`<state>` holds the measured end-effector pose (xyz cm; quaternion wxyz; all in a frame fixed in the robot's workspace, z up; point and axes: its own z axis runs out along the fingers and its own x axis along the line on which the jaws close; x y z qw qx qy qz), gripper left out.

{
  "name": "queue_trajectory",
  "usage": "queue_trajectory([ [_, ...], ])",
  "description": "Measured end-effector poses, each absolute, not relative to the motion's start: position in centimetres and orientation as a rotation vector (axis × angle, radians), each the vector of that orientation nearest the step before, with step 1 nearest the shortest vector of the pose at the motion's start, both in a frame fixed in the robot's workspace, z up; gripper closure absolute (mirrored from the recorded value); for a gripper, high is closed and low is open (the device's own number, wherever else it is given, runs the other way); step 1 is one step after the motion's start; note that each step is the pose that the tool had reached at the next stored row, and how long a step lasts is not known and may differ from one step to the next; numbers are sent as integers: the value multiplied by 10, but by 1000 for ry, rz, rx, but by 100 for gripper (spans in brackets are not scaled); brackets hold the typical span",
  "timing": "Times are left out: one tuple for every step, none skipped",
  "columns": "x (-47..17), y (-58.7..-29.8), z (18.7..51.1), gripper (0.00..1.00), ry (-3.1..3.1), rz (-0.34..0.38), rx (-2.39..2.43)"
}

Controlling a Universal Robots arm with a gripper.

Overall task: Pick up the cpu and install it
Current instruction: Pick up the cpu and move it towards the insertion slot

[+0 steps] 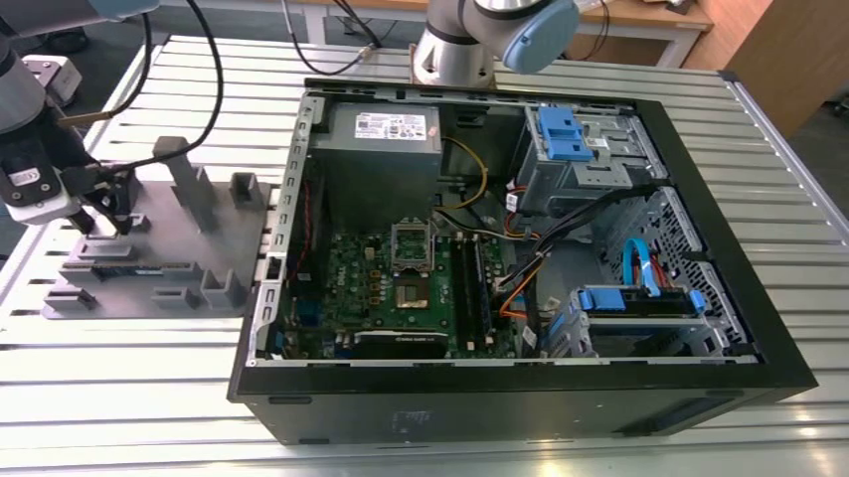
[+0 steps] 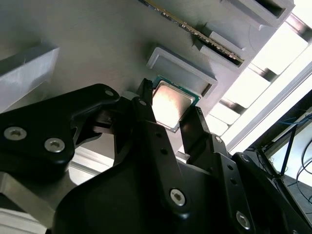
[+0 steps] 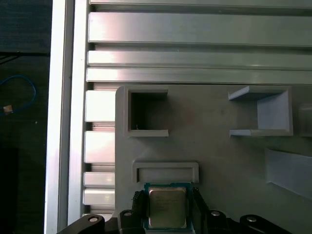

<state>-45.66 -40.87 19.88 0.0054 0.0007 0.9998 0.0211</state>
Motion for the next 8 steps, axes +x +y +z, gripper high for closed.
queue_trajectory([
  [-456,-409,200,53,3130,66,2],
  [-457,-409,202,53,3130,66,2],
  [-456,-409,203,53,3130,66,2],
  [-456,-409,205,53,3130,66,2],
  [-457,-409,206,53,3130,66,2],
  [-456,-409,207,53,3130,66,2],
  [-456,-409,207,53,3129,67,2],
  [-456,-409,208,53,3130,66,2],
])
